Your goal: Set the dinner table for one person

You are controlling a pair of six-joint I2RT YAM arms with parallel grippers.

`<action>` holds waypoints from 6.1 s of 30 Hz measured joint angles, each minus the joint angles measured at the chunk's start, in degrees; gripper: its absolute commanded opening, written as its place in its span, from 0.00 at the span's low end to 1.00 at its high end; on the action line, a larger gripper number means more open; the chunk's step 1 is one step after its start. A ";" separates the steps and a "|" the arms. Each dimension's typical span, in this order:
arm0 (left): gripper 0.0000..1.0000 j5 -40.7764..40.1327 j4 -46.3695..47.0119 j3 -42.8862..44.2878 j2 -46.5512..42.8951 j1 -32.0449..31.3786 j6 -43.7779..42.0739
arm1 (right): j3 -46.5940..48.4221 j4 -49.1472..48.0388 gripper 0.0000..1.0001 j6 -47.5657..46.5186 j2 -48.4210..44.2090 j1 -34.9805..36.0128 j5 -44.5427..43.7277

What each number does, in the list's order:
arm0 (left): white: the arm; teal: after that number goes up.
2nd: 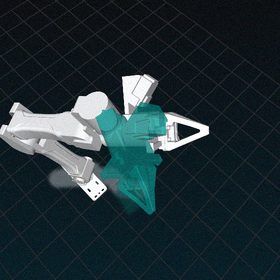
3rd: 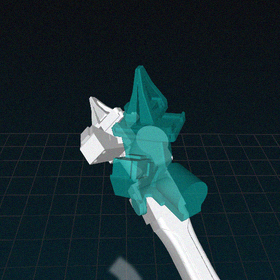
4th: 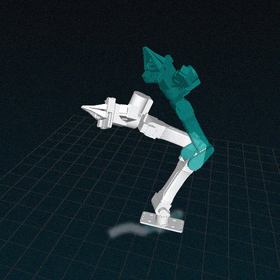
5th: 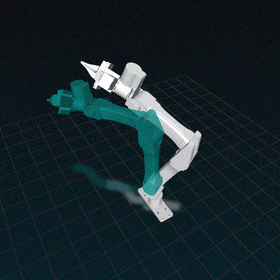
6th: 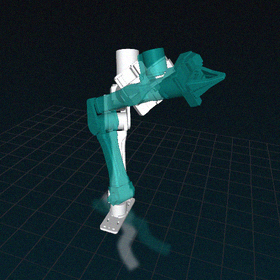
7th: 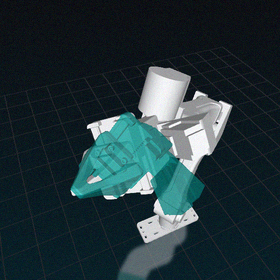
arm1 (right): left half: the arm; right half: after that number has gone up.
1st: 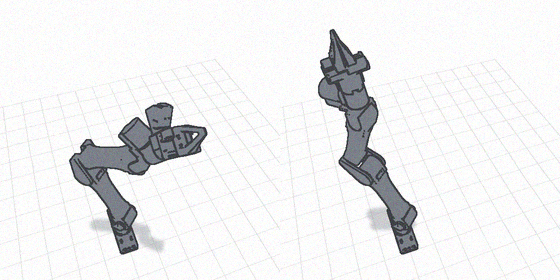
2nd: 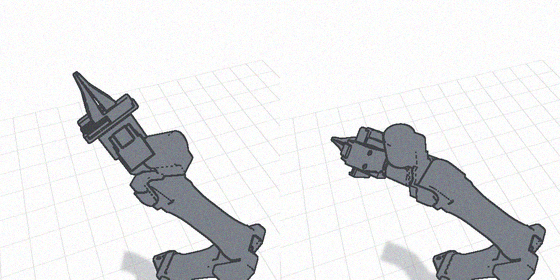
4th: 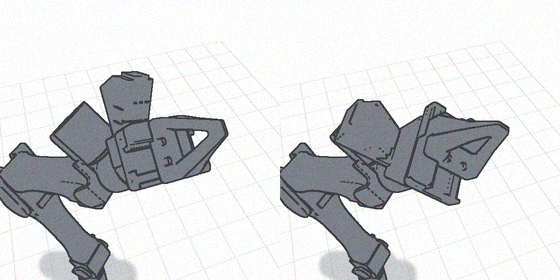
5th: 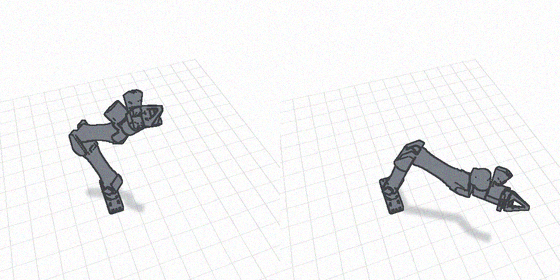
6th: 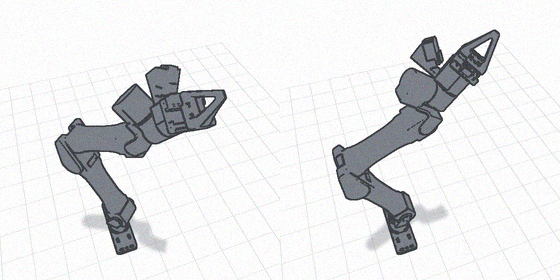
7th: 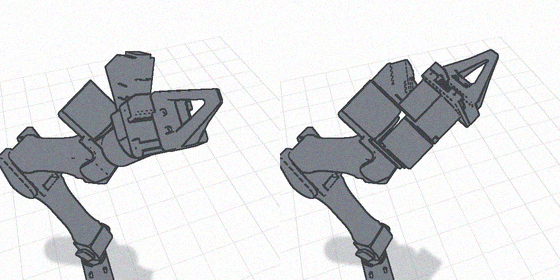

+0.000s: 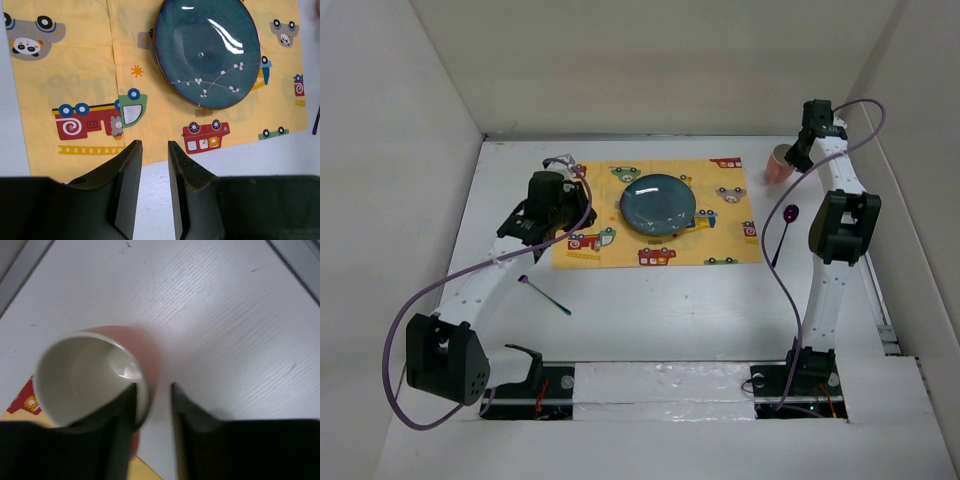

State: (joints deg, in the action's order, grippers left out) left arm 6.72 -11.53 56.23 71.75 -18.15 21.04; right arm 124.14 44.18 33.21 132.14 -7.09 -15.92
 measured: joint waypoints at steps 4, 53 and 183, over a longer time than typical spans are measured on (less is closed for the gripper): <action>0.25 -0.83 -0.85 0.00 -0.81 0.00 -0.11 | 2.12 1.73 0.00 -0.15 1.46 0.00 -0.46; 0.25 -0.55 -0.61 1.44 1.38 0.00 0.46 | 18.82 5.05 0.57 -7.19 8.28 14.19 2.73; 0.41 -11.61 -23.08 -11.02 5.25 24.55 18.12 | -37.31 -11.54 0.14 -7.45 -46.23 38.42 17.05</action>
State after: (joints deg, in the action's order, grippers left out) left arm -4.89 -34.61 45.21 76.99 6.39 39.16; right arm 86.83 32.64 25.76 85.91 31.33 1.13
